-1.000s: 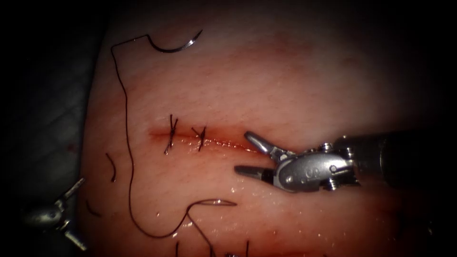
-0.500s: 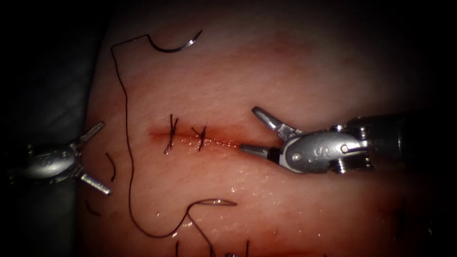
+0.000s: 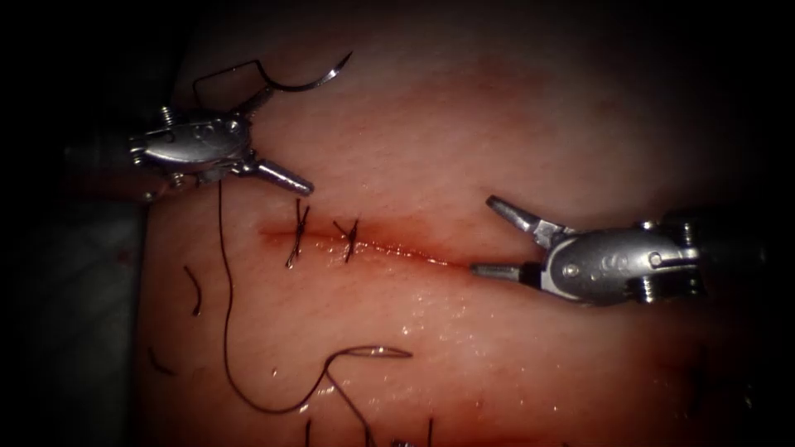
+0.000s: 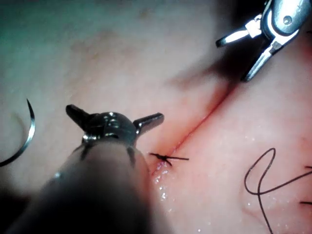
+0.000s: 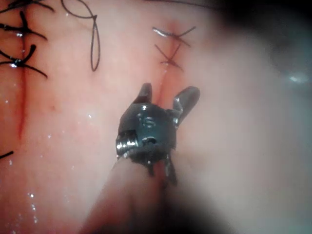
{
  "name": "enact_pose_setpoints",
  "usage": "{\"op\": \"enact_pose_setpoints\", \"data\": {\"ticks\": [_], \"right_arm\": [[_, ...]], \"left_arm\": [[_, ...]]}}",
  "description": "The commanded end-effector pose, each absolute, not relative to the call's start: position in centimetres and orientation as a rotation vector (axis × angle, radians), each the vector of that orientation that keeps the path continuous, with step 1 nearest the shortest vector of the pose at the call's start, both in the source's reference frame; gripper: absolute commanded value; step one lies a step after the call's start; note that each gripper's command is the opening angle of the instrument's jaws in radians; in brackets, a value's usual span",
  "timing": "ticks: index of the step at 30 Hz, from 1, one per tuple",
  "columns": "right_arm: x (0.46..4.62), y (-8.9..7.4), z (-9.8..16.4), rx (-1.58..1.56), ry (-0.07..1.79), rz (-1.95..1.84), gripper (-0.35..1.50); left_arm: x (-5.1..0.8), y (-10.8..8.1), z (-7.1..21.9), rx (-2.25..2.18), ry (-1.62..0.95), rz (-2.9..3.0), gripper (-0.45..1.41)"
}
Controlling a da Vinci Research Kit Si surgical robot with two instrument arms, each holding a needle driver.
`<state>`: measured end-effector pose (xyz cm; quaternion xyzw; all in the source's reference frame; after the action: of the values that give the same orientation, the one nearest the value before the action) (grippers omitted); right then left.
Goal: Wound Closure
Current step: Pickup the needle with the left grasper.
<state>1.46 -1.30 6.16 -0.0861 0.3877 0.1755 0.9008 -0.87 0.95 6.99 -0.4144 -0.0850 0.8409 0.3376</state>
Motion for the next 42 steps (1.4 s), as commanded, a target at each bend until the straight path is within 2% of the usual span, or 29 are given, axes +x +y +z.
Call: {"op": "enact_pose_setpoints", "data": {"ticks": [1, 8, 15, 24, 42], "right_arm": [[1.45, -1.3, 6.2, -0.163, 0.791, 0.384, 1.43], [1.29, -1.3, 6.2, -0.151, 0.737, 0.452, 1.45], [1.27, -1.4, 6.2, -0.155, 0.713, 0.468, 1.48], [1.27, -1.4, 6.2, -0.149, 0.707, 0.465, 1.48], [1.38, -1.4, 6.2, -0.142, 0.687, 0.46, 1.48]], "left_arm": [[-0.96, 1.0, 7.1, -1.079, -0.221, 2.19, 1.18], [-1.29, 1.4, 7.3, -0.977, -0.151, 2.193, 1.16], [-1.26, 1.6, 7.7, -0.877, -0.09, 2.207, 1.16], [-1.14, 1.8, 8.2, -0.844, -0.21, 2.194, 1.16], [-1.19, 1.8, 8.9, -0.688, -0.419, 2.279, 1.04]]}}
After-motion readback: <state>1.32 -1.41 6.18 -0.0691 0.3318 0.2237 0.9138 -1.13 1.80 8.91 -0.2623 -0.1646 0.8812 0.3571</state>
